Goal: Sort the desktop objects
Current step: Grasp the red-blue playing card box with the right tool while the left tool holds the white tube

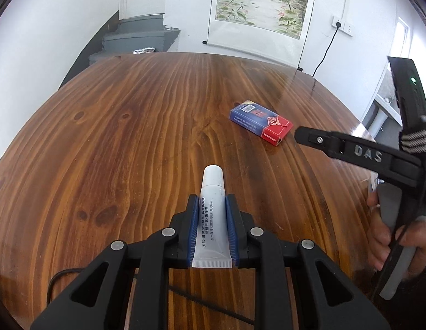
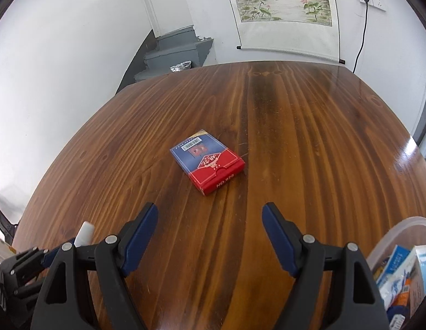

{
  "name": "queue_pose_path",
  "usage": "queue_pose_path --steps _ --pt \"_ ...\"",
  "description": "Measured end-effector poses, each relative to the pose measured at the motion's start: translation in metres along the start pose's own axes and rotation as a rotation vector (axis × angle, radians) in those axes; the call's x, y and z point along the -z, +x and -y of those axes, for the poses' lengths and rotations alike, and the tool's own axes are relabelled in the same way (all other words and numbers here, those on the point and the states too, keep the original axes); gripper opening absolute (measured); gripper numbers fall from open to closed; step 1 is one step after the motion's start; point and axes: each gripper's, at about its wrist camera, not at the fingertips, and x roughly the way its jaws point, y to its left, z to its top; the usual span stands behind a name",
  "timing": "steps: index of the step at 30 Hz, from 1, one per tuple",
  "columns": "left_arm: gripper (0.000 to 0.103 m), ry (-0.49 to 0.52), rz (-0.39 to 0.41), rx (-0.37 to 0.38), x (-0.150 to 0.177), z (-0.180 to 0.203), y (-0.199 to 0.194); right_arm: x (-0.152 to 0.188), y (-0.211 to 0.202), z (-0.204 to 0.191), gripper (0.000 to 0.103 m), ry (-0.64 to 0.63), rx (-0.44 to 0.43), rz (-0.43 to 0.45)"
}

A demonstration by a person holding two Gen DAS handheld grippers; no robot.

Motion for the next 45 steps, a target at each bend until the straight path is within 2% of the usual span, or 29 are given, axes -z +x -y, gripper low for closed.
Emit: queue_pose_path --steps 8,13,17,21,28,32,38,39,42,45 --pt "0.022 -0.047 0.001 0.009 -0.005 -0.013 -0.002 -0.030 0.044 0.002 0.082 0.031 0.022 -0.013" --pt "0.022 -0.053 -0.004 0.009 -0.005 -0.014 -0.001 -0.048 0.060 -0.003 0.081 -0.010 0.021 -0.015" --pt "0.022 -0.061 -0.012 0.026 -0.004 -0.013 -0.002 -0.058 0.079 0.002 0.082 0.004 0.013 -0.060" --pt "0.022 -0.064 -0.006 0.030 -0.004 -0.012 -0.006 -0.057 0.097 0.007 0.082 0.012 -0.021 -0.117" --pt "0.022 -0.068 -0.010 0.032 -0.004 -0.012 -0.006 -0.051 0.100 -0.002 0.082 -0.058 -0.026 -0.132" --pt "0.022 -0.071 -0.013 0.031 -0.004 -0.012 -0.006 -0.046 0.101 -0.016 0.082 -0.144 0.006 -0.137" --pt "0.022 -0.061 -0.012 0.034 -0.003 -0.010 -0.007 -0.037 0.106 -0.031 0.082 -0.240 0.107 -0.124" --pt "0.022 -0.061 -0.012 0.033 -0.003 -0.010 -0.007 -0.036 0.105 -0.031 0.081 -0.232 0.106 -0.122" --pt "0.022 -0.059 -0.012 0.031 -0.003 -0.009 -0.007 -0.034 0.101 -0.032 0.065 -0.229 0.109 -0.109" --pt "0.022 -0.054 -0.011 0.032 -0.002 -0.009 -0.007 -0.028 0.095 -0.033 0.065 -0.224 0.117 -0.107"
